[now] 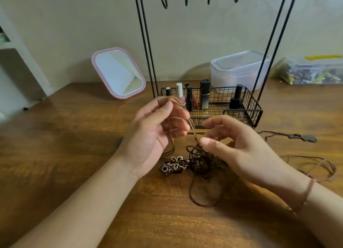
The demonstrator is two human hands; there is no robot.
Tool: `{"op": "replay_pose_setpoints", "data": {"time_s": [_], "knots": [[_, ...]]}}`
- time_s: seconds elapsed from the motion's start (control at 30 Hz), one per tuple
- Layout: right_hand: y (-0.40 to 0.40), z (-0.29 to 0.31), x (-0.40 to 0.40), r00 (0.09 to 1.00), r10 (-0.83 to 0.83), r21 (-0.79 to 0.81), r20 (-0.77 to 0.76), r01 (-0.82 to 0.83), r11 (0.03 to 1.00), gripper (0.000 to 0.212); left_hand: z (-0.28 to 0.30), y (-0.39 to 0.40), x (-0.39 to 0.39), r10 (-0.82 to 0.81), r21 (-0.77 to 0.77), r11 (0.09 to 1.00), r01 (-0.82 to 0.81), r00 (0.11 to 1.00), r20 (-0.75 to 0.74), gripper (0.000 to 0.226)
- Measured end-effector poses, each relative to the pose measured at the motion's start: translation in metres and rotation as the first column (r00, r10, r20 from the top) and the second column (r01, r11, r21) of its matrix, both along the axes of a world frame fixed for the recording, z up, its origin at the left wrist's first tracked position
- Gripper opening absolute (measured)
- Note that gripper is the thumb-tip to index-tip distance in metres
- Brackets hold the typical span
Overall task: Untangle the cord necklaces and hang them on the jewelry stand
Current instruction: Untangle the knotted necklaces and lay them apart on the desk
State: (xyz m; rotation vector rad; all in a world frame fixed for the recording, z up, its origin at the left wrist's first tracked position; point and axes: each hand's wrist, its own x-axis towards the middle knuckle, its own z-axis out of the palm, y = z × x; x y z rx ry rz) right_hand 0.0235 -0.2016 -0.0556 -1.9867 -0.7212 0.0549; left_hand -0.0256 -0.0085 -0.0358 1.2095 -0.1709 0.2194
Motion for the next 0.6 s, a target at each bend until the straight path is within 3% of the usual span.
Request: {"op": "replay_pose_setpoints", "data": {"time_s": [0.07,0.3,0.43,0.6], "knots": [[0.0,0.001,0.0,0.998,0.061,-0.122,0.017,-0.058,0.991,0.046,0.001,0.002,0.001,0.0,-0.045,0.999,0.002,1.0,0.027,0.019],[-0.002,0.002,0.0,0.977,0.143,-0.224,0.16,-0.105,0.969,0.005,0.006,0.013,0.001,0.046,-0.138,0.99,-0.035,0.996,0.079,0.016],[-0.007,0.005,0.0,0.94,0.151,-0.248,0.307,-0.074,0.966,0.011,0.007,0.019,0.002,0.126,-0.231,0.966,-0.118,0.992,0.022,0.014],[-0.009,0.013,-0.007,0.865,0.252,-0.21,0.435,-0.175,0.962,0.011,0.001,0.023,0.007,0.25,-0.243,0.931,-0.273,0.961,-0.122,0.015]]}}
